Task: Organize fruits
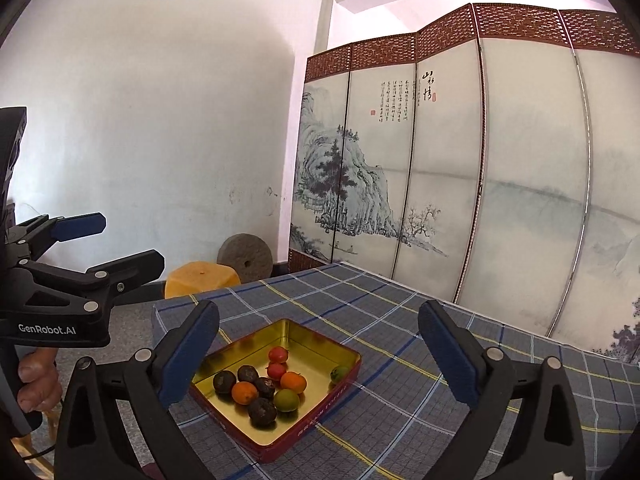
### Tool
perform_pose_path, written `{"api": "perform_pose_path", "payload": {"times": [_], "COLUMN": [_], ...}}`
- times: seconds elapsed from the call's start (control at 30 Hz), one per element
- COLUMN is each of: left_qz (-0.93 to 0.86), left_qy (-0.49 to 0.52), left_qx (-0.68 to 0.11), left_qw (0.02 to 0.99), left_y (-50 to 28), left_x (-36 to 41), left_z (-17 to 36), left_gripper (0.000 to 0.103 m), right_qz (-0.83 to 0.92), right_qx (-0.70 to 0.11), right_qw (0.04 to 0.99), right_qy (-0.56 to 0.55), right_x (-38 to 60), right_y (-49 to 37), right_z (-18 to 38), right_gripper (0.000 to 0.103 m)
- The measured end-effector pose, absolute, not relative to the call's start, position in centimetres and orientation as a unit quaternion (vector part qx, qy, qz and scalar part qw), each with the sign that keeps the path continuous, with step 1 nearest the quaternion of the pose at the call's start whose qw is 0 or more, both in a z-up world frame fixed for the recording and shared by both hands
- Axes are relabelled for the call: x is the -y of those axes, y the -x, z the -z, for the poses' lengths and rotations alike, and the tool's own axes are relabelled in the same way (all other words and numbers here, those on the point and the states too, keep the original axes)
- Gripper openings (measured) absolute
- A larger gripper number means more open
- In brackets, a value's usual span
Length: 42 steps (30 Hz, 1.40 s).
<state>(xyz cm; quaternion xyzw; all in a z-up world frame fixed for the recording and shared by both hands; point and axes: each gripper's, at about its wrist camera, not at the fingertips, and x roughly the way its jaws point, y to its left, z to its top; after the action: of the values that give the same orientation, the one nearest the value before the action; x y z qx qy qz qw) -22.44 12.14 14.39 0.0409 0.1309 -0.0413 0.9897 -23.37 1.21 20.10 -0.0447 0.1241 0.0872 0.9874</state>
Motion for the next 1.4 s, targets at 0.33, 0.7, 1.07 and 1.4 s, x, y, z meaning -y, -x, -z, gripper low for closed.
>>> {"api": "perform_pose_path", "payload": {"times": [0.33, 0.7, 1.07, 1.4], "left_qz": [0.039, 0.043, 0.045, 0.055], "left_qy": [-0.027, -0.028, -0.031, -0.033], "left_qx": [-0.122, -0.127, -0.133, -0.160], "left_qw": [0.991, 0.991, 0.990, 0.985], "left_y": [23.1, 23.2, 23.2, 21.9], "left_x": [-12.4, -12.3, -12.3, -11.4], "left_z": [-15.1, -15.0, -14.5, -13.5], "left_gripper": [0.103, 0.103, 0.103, 0.103], "right_qz": [-0.081, -0.082, -0.081, -0.072], "right_qx": [-0.109, -0.109, -0.112, -0.131], "right_qw": [0.990, 0.989, 0.989, 0.988], "right_qy": [0.047, 0.055, 0.051, 0.033], "right_x": [-1.4, -1.7, -1.6, 0.0], "right_y": [24.1, 24.3, 24.3, 23.8], "right_z": [-20.8, -20.7, -20.6, -19.1], "right_gripper": [0.103, 0.103, 0.103, 0.103]}}
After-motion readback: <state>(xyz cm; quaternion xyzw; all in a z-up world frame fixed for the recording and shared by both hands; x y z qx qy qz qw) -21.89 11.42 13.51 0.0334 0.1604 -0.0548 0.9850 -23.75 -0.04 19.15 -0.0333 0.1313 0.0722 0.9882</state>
